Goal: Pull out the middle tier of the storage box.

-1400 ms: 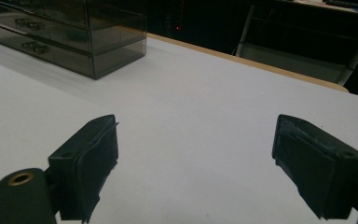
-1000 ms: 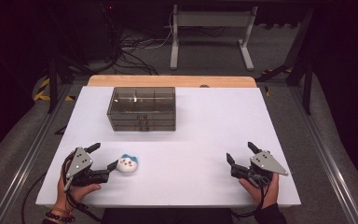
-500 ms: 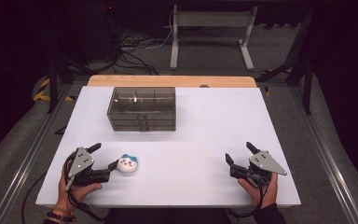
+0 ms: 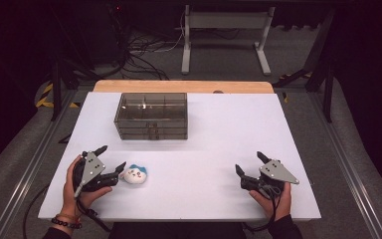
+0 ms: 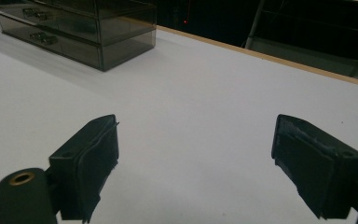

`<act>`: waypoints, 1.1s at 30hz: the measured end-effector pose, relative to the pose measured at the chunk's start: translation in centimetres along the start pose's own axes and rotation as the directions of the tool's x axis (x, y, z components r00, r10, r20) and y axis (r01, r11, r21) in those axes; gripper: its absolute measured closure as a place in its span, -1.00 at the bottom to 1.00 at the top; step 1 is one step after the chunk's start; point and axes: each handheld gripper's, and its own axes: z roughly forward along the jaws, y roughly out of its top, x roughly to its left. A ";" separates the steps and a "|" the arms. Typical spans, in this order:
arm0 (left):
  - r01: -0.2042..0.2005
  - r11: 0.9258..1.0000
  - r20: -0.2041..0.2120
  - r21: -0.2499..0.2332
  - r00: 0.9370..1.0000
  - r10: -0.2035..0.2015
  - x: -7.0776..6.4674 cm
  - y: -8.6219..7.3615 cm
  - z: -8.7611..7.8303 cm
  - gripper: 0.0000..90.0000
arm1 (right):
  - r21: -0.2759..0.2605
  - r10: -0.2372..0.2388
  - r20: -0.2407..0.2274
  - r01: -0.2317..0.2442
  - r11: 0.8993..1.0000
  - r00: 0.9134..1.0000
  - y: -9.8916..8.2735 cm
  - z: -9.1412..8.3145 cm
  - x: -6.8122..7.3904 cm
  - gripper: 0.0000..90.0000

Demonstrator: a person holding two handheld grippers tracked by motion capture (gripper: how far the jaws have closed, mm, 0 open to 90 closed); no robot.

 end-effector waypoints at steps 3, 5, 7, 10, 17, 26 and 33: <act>-0.056 0.998 -0.034 -0.004 0.998 0.056 -0.1 0.5 0.7 -0.38 | 0.010 -0.001 -0.004 0.001 1.000 1.000 -0.1 0.2 0.1 -0.66; -0.140 0.990 -0.061 0.011 0.988 0.140 -0.5 1.1 1.7 -0.35 | 0.014 -0.007 -0.005 0.007 1.000 1.000 -0.1 0.2 0.1 -0.66; -0.151 0.988 -0.059 0.014 0.987 0.151 -0.6 1.3 2.3 -0.33 | 0.018 -0.010 -0.004 0.010 1.000 1.000 -0.2 0.3 0.2 -0.66; -0.164 0.986 -0.056 0.006 0.985 0.165 -0.6 2.0 3.5 -0.31 | 0.019 -0.012 -0.005 0.012 1.000 1.000 -0.2 0.2 0.1 -0.66; -0.212 0.977 -0.049 0.017 0.976 0.213 -1.1 3.7 5.4 -0.24 | 0.020 -0.017 -0.006 0.017 1.000 1.000 -0.2 0.3 0.2 -0.66; -0.359 0.932 -0.034 0.059 0.932 0.361 -1.6 4.5 7.9 -0.02 | 0.025 -0.031 0.002 0.031 0.999 1.000 -0.2 0.4 0.3 -0.66; -0.518 0.851 -0.071 0.085 0.849 0.524 -3.0 4.9 9.9 0.18 | 0.042 -0.050 0.003 0.050 0.998 0.999 -0.3 0.7 0.6 -0.67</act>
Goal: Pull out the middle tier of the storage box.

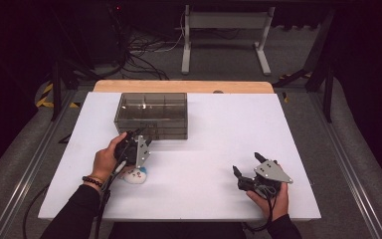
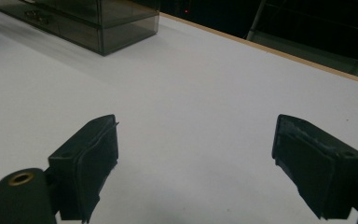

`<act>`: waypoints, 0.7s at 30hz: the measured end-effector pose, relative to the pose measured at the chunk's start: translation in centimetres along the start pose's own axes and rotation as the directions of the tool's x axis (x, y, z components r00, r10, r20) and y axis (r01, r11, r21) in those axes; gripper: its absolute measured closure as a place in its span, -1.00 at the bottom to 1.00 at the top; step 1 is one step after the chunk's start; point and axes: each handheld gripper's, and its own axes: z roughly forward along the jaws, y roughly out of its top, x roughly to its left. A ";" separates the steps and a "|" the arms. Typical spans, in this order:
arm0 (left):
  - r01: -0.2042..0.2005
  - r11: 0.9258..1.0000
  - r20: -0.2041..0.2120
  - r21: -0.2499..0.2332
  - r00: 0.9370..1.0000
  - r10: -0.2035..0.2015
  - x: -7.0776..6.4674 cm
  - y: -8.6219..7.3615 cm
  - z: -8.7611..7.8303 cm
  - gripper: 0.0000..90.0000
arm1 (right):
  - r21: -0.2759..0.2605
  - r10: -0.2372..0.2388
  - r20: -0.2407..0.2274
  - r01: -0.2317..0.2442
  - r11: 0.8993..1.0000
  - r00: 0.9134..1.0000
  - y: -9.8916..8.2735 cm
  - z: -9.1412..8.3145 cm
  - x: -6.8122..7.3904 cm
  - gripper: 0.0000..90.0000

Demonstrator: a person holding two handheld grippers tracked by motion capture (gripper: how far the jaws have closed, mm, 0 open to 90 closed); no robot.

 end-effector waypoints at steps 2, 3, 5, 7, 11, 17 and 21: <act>-0.055 0.998 -0.023 0.010 0.998 0.055 -0.4 0.4 0.6 0.28 | 0.004 -0.007 -0.003 0.007 1.000 1.000 0.0 0.0 0.1 -0.67; -0.055 0.998 -0.023 0.010 0.998 0.055 -0.4 0.4 0.6 0.32 | 0.005 -0.011 -0.005 0.011 1.000 1.000 0.0 0.1 0.1 -0.67; -0.119 0.992 -0.053 0.050 0.991 0.122 -1.0 0.7 1.3 0.36 | 0.010 -0.015 -0.012 0.015 1.000 1.000 0.0 0.1 0.1 -0.67; -0.119 0.991 -0.054 0.063 0.991 0.123 -1.2 0.7 1.6 0.36 | 0.017 -0.017 -0.015 0.017 1.000 1.000 0.0 0.2 0.1 -0.67; -0.154 0.985 -0.083 0.075 0.984 0.160 -1.6 1.0 1.9 0.60 | 0.034 -0.060 -0.031 0.061 0.998 0.998 0.0 0.4 0.6 -0.67; -0.281 0.953 -0.132 0.115 0.946 0.295 -2.6 1.7 2.3 0.66 | 0.056 -0.084 -0.064 0.088 0.995 0.994 0.0 0.6 0.8 -0.67; -0.309 0.943 -0.142 0.125 0.935 0.325 -3.0 2.0 2.5 0.77 | 0.052 -0.062 -0.064 0.065 0.997 0.996 0.0 0.5 0.6 -0.66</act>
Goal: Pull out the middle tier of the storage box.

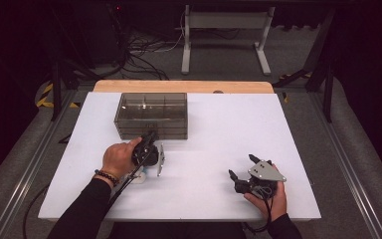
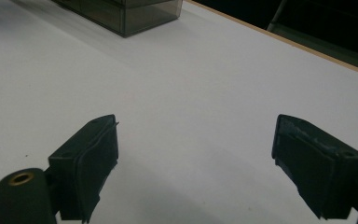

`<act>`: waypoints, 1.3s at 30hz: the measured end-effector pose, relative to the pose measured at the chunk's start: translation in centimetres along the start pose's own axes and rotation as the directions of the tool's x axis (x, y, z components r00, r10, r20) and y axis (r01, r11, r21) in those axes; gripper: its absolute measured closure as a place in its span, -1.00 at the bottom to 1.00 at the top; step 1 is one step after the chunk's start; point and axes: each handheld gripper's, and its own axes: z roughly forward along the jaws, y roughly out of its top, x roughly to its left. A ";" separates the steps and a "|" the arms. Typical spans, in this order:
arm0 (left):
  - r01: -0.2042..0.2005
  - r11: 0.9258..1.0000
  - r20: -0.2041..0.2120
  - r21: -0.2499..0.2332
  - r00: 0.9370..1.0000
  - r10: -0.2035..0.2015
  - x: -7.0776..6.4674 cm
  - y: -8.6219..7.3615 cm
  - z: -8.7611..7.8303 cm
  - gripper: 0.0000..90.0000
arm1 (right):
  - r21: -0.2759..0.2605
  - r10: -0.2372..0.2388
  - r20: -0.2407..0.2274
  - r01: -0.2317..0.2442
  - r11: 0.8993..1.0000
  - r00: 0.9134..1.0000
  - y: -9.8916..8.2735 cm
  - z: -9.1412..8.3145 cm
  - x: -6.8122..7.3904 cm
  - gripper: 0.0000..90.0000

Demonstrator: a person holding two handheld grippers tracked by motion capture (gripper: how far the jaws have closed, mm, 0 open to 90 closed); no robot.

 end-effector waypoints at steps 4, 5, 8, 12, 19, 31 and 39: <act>-0.021 1.000 -0.012 0.010 1.000 0.021 -0.1 0.1 0.0 0.78 | 0.001 -0.003 -0.002 0.003 1.000 1.000 0.0 0.0 0.0 -0.67; -0.021 1.000 -0.013 0.010 1.000 0.021 -0.2 0.1 0.0 0.78 | 0.002 -0.006 -0.005 0.006 1.000 1.000 0.0 0.1 0.1 -0.67; -0.017 1.000 -0.006 0.007 1.000 0.017 -0.1 -0.1 0.0 0.78 | 0.004 -0.014 -0.007 0.014 1.000 1.000 0.0 0.0 0.1 -0.67; -0.017 1.000 -0.011 -0.001 1.000 0.017 -0.1 -0.2 0.0 0.78 | 0.004 -0.015 -0.009 0.015 1.000 1.000 0.0 0.0 0.1 -0.67; 0.015 1.000 -0.017 -0.010 1.000 -0.015 -0.2 -0.3 0.0 0.71 | 0.010 -0.022 -0.010 0.022 1.000 1.000 0.0 0.1 0.2 -0.67; -0.022 1.000 -0.014 0.005 1.000 0.023 -0.2 -0.1 -0.1 0.79 | 0.012 -0.022 -0.008 0.022 1.000 1.000 0.0 0.1 0.3 -0.67; -0.031 0.999 -0.006 0.009 0.999 0.031 -0.1 -0.1 -0.2 0.79 | 0.014 -0.022 -0.008 0.022 1.000 1.000 0.0 0.2 0.3 -0.67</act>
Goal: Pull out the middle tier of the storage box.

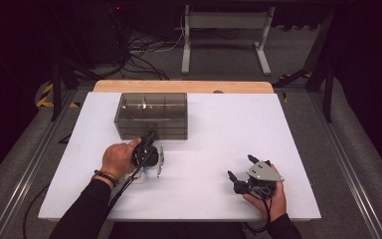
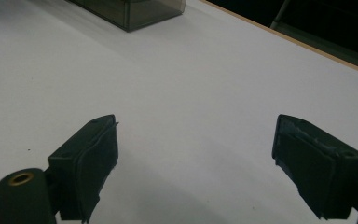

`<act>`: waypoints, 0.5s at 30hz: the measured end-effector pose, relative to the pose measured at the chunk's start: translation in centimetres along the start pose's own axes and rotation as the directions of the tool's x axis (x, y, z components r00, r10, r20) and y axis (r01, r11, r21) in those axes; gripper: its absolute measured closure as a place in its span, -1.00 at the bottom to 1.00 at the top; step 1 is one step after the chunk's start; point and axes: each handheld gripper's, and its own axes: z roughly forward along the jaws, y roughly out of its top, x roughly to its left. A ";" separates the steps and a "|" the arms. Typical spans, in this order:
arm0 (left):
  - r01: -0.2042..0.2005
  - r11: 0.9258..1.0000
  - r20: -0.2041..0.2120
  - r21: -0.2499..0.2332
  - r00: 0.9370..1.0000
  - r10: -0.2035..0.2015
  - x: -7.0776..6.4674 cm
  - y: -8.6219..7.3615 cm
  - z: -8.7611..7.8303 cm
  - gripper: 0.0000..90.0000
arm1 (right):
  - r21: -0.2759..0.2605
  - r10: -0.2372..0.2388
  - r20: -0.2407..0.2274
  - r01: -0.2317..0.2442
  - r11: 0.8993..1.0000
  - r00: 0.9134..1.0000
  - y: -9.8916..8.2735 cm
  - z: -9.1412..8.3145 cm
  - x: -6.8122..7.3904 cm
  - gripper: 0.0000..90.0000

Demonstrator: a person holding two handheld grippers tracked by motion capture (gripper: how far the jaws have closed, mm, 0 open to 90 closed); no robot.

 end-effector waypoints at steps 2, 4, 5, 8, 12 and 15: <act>0.000 1.000 0.000 -0.002 1.000 0.000 0.1 0.0 -0.1 0.79 | 0.000 0.000 0.000 0.000 1.000 1.000 0.0 0.0 0.0 -0.67; -0.008 1.000 0.005 0.001 1.000 0.008 0.1 0.0 -0.1 0.79 | -0.002 0.000 0.002 0.000 1.000 1.000 0.0 0.0 0.0 -0.67; -0.006 1.000 0.007 0.002 1.000 0.006 0.1 0.0 -0.2 0.79 | -0.007 0.002 0.004 -0.002 1.000 1.000 0.0 -0.1 0.0 -0.66; 0.013 1.000 0.003 -0.021 1.000 -0.013 0.2 0.0 -0.6 1.00 | -0.010 0.002 0.008 -0.001 1.000 1.000 0.0 -0.1 0.0 -0.66; -0.025 1.000 0.058 0.003 0.998 0.025 0.1 -0.1 -0.6 0.99 | -0.005 -0.005 0.006 0.005 1.000 1.000 0.0 0.0 0.1 -0.66; 0.018 1.000 0.070 0.004 0.997 -0.018 0.3 -0.5 -0.6 0.90 | -0.006 -0.008 0.008 0.008 1.000 1.000 0.0 0.0 0.1 -0.66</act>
